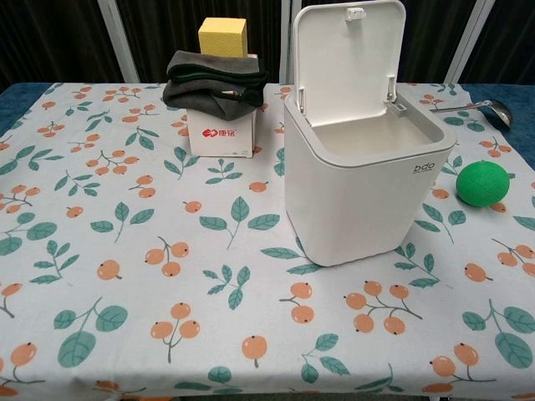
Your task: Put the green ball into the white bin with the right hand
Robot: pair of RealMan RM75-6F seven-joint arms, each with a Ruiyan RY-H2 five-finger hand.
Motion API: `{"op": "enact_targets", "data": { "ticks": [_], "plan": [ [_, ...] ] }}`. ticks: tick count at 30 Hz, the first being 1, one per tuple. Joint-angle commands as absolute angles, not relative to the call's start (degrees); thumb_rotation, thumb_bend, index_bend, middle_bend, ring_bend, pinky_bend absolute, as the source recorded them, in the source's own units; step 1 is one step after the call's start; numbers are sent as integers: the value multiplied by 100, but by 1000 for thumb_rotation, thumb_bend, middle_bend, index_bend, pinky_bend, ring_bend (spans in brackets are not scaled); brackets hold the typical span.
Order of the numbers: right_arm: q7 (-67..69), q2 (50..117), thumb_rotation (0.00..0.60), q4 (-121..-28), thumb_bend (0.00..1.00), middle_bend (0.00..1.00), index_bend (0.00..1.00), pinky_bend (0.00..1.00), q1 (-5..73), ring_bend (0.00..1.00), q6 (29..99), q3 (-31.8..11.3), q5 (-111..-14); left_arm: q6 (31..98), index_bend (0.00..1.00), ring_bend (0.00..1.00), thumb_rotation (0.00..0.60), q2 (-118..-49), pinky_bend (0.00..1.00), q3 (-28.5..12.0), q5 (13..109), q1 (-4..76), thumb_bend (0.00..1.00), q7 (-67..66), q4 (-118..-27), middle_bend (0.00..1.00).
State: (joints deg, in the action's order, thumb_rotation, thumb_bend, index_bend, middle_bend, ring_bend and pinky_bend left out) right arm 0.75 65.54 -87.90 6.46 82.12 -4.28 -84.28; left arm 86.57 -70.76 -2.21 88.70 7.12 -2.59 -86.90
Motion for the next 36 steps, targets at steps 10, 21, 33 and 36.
{"op": "enact_targets", "data": {
  "ticks": [10, 21, 33, 36],
  "plan": [
    [-116, 6521, 600, -8876, 176, 0, 0, 0, 773, 0, 7880, -426, -8277, 8628, 65, 0, 600, -7085, 71, -213, 8872, 723, 0, -212, -8648, 76],
    [-926, 6656, 600, -9029, 176, 0, 0, 17, 1619, 0, 6524, -612, -7786, 8573, 65, 0, 600, -7180, 71, -165, 8892, 732, 0, -194, -8556, 76],
    [-2180, 7354, 600, -8903, 176, 12, 0, 189, 2534, 0, 5492, -796, -6892, 8562, 65, 0, 600, -7194, 71, -156, 8889, 734, 0, -149, -8505, 76],
    [-2447, 7470, 600, -8875, 177, 23, 0, 226, 2651, 0, 5395, -773, -6659, 8548, 65, 0, 600, -7200, 71, -156, 8884, 739, 0, -118, -8478, 76]
  ]
}}
